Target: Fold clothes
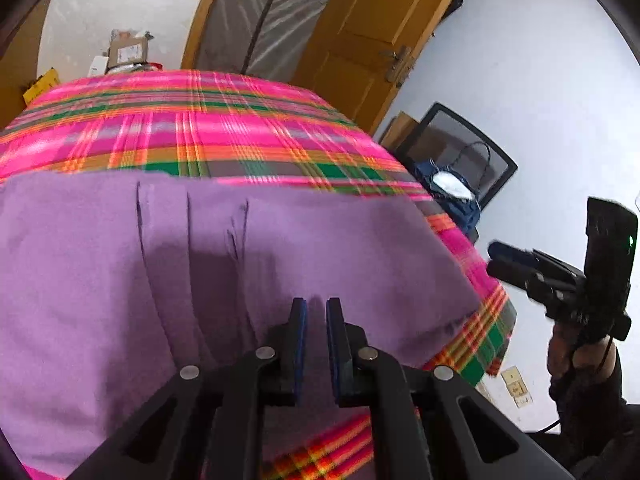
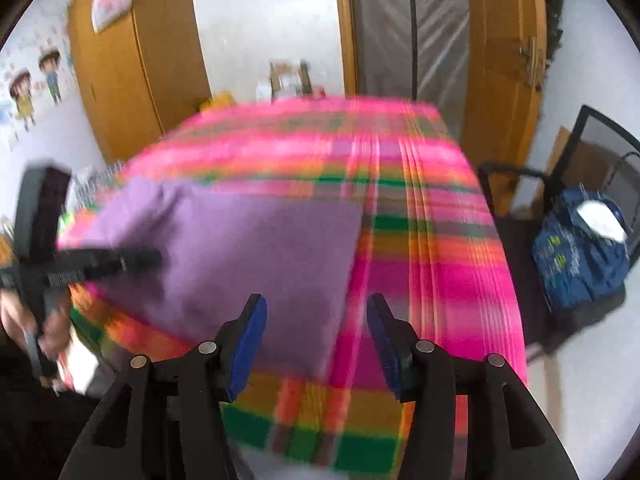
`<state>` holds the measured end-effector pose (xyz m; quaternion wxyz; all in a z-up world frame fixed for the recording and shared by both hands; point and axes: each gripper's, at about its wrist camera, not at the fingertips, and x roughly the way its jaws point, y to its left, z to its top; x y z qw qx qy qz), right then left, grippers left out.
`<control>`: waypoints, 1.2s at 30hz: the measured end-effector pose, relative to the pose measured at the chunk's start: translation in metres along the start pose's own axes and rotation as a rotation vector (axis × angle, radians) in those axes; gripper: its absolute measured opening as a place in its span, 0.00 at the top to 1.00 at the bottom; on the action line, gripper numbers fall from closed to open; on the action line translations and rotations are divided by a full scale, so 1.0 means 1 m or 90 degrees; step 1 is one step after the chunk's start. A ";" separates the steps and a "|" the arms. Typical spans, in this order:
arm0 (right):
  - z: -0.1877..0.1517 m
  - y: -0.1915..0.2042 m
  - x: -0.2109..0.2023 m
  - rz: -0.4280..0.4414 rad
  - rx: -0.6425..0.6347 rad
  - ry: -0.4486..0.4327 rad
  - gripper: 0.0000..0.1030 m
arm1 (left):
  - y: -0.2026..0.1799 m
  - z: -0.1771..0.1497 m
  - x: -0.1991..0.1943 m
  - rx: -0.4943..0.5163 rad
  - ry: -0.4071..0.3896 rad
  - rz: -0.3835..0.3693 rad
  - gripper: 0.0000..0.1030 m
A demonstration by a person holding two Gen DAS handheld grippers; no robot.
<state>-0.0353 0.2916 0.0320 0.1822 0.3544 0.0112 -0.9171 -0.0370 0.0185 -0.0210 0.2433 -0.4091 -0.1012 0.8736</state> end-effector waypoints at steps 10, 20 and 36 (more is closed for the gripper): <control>0.040 -0.016 0.111 0.042 0.049 0.090 0.75 | 0.024 0.033 0.038 -0.067 0.014 0.065 0.91; 0.019 -0.003 0.052 0.089 0.022 0.036 0.73 | 0.013 0.011 0.013 -0.043 0.009 0.085 0.91; -0.024 0.024 0.049 0.041 -0.085 0.054 0.70 | -0.007 -0.022 -0.009 0.034 0.007 0.113 0.90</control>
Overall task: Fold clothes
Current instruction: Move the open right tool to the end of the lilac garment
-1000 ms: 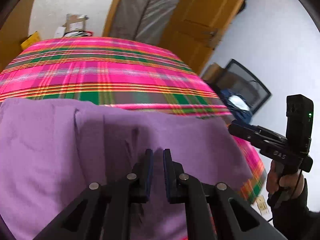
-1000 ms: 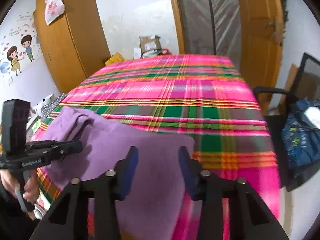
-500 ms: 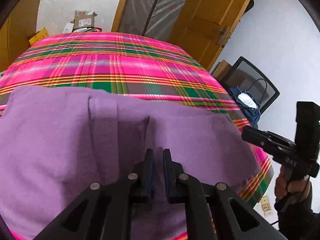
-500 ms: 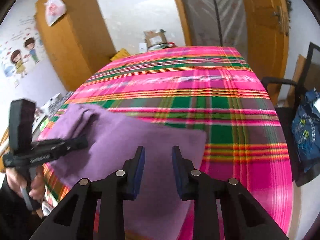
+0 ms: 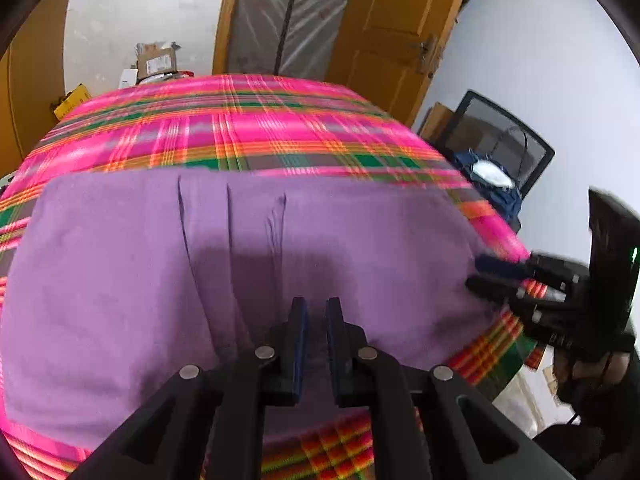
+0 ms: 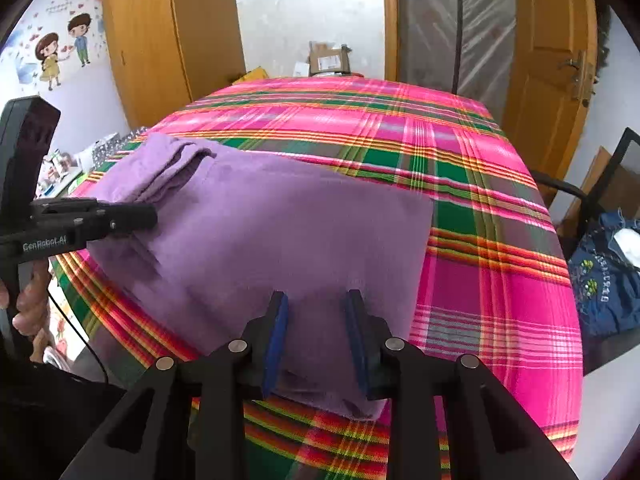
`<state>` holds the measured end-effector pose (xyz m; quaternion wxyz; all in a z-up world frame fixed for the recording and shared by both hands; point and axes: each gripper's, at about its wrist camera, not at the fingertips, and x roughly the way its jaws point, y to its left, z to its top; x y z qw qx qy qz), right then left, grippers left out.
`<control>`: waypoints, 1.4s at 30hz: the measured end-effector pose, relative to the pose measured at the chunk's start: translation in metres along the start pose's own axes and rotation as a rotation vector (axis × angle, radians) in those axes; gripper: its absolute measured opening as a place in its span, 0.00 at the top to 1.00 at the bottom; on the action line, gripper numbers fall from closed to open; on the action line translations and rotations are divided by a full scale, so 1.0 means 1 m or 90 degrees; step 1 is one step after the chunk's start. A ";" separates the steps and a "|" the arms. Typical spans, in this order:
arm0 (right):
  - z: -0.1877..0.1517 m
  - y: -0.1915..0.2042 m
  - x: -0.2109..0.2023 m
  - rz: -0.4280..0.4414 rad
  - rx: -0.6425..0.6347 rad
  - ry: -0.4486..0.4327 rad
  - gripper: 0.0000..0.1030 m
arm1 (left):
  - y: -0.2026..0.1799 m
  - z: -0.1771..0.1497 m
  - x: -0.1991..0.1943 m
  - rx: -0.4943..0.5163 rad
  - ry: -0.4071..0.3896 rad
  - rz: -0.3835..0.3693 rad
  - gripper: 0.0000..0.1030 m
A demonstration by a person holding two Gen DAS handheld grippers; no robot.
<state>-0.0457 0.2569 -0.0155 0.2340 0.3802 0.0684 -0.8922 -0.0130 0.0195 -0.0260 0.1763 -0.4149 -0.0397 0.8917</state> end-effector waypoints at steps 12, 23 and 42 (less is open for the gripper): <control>0.010 -0.017 -0.011 0.000 0.078 -0.036 0.68 | -0.010 0.040 0.000 0.023 -0.042 -0.033 0.90; 0.039 -0.054 0.014 0.003 0.165 -0.031 0.68 | 0.007 0.055 0.054 -0.041 0.025 -0.030 0.90; -0.008 -0.044 -0.013 0.049 0.179 0.001 0.68 | -0.002 -0.005 0.007 0.009 0.004 -0.083 0.89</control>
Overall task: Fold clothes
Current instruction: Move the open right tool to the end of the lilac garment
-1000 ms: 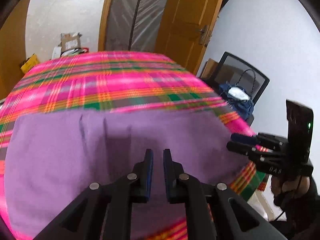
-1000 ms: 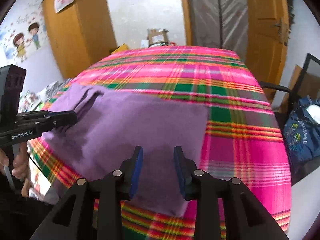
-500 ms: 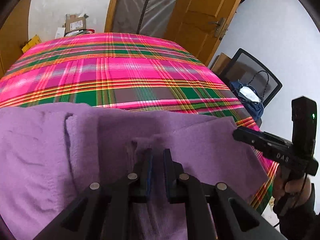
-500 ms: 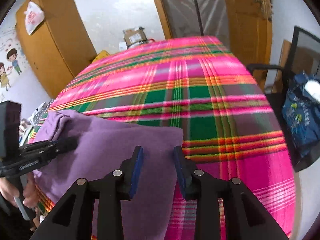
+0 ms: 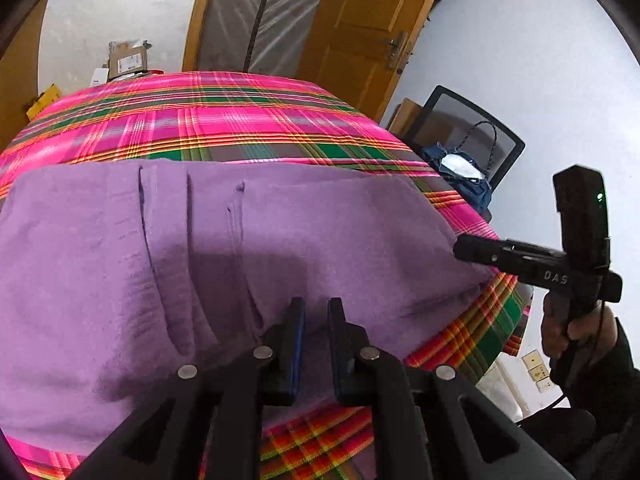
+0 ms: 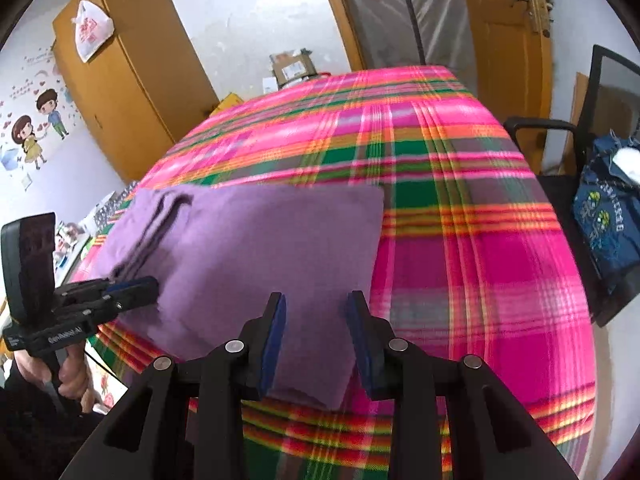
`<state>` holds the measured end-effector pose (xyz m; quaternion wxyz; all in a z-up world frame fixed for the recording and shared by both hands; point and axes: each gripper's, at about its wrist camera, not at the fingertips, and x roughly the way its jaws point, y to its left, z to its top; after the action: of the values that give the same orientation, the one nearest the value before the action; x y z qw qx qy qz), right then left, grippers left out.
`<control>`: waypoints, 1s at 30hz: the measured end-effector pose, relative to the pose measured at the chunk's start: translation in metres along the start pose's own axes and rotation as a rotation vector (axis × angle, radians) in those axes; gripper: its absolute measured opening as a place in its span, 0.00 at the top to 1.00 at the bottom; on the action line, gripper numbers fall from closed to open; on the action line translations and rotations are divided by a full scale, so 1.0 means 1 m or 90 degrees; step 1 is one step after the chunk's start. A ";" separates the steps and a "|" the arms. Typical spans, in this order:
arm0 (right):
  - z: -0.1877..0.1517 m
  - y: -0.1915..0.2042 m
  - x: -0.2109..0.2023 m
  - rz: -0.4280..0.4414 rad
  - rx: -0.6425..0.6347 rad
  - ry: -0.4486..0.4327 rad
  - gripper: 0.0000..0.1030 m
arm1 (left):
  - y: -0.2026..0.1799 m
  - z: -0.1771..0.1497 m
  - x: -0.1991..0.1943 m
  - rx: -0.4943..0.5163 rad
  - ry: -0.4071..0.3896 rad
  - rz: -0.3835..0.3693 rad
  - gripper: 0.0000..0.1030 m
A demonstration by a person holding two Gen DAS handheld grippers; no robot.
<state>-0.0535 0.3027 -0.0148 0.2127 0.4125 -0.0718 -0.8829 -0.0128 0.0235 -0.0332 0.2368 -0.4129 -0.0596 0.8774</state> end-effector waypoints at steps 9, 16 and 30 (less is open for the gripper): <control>0.003 -0.015 -0.010 0.064 0.062 -0.008 0.48 | -0.001 0.002 -0.012 0.002 -0.014 0.020 0.89; -0.001 -0.039 -0.004 0.127 0.156 0.006 0.44 | 0.003 0.002 -0.008 0.000 -0.007 0.018 0.89; -0.001 -0.050 0.004 0.260 0.265 0.132 0.44 | 0.006 -0.001 -0.002 -0.009 0.003 -0.002 0.89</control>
<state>-0.0713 0.3462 -0.0331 0.3026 0.5122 -0.3104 -0.7414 -0.0132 0.0168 -0.0341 0.2352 -0.4167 -0.0659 0.8756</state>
